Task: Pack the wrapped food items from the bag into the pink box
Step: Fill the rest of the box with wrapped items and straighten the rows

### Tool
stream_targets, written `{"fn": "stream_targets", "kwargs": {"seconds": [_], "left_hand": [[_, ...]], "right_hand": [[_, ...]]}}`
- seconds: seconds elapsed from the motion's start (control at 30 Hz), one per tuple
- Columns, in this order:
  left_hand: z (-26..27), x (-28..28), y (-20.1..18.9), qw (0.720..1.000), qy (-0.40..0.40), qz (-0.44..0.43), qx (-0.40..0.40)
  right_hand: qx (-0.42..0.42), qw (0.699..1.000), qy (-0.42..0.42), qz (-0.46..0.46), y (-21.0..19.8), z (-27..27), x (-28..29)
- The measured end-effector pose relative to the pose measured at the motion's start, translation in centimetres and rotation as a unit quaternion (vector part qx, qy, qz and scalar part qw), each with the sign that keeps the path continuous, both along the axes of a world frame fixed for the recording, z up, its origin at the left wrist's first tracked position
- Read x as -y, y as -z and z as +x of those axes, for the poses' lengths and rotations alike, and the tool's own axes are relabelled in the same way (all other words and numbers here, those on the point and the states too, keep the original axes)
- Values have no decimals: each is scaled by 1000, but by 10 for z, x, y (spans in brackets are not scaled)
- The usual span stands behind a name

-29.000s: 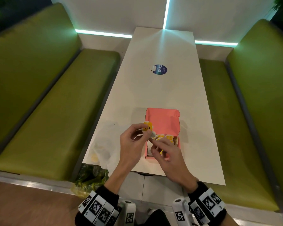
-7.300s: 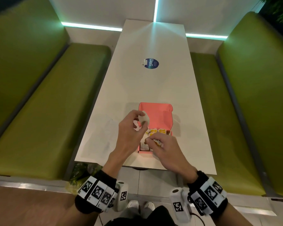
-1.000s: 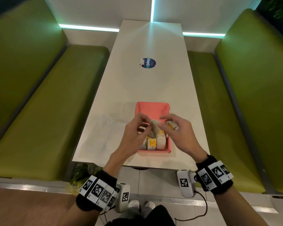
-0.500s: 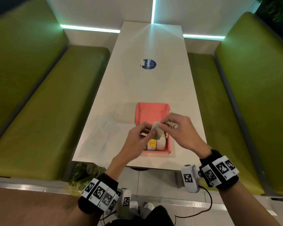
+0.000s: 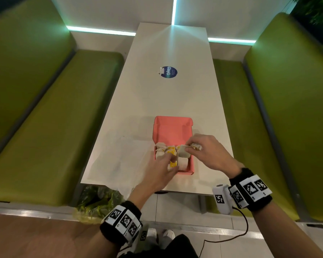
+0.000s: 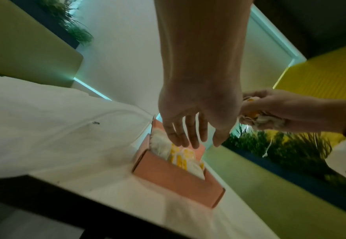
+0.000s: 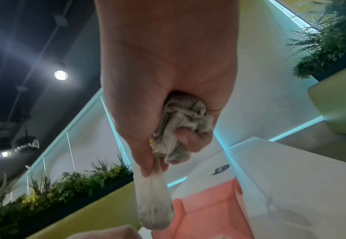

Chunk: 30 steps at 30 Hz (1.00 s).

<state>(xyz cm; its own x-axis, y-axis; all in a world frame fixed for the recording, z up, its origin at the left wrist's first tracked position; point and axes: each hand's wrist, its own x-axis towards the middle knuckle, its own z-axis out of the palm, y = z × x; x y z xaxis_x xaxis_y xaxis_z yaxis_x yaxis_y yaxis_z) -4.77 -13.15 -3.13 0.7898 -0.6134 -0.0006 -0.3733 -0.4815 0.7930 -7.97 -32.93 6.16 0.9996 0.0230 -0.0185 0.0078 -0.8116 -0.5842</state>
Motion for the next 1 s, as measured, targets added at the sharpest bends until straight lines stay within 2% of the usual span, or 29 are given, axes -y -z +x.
{"fn": "stream_targets", "kwargs": {"seconds": [0.1, 0.2, 0.37, 0.53, 0.67, 1.0], "left_hand": [[-8, 6, 17, 984, 56, 153, 70], [-15, 10, 26, 967, 80, 219, 104], [-21, 11, 33, 961, 65, 232, 136], [-25, 14, 36, 964, 66, 205, 158], [-27, 18, 38, 958, 88, 193, 193], [-24, 23, 39, 951, 106, 226, 183]], "right_hand": [[-38, 999, 5, -29, 20, 3, 3], [-85, 996, 9, -15, 42, 4, 4], [-154, 988, 15, 13, 69, 5, 6], [-181, 983, 19, -8, 83, 9, 5], [-157, 986, 42, -43, 89, 11, 2], [-58, 975, 27, -212, 99, 9, -7]]}}
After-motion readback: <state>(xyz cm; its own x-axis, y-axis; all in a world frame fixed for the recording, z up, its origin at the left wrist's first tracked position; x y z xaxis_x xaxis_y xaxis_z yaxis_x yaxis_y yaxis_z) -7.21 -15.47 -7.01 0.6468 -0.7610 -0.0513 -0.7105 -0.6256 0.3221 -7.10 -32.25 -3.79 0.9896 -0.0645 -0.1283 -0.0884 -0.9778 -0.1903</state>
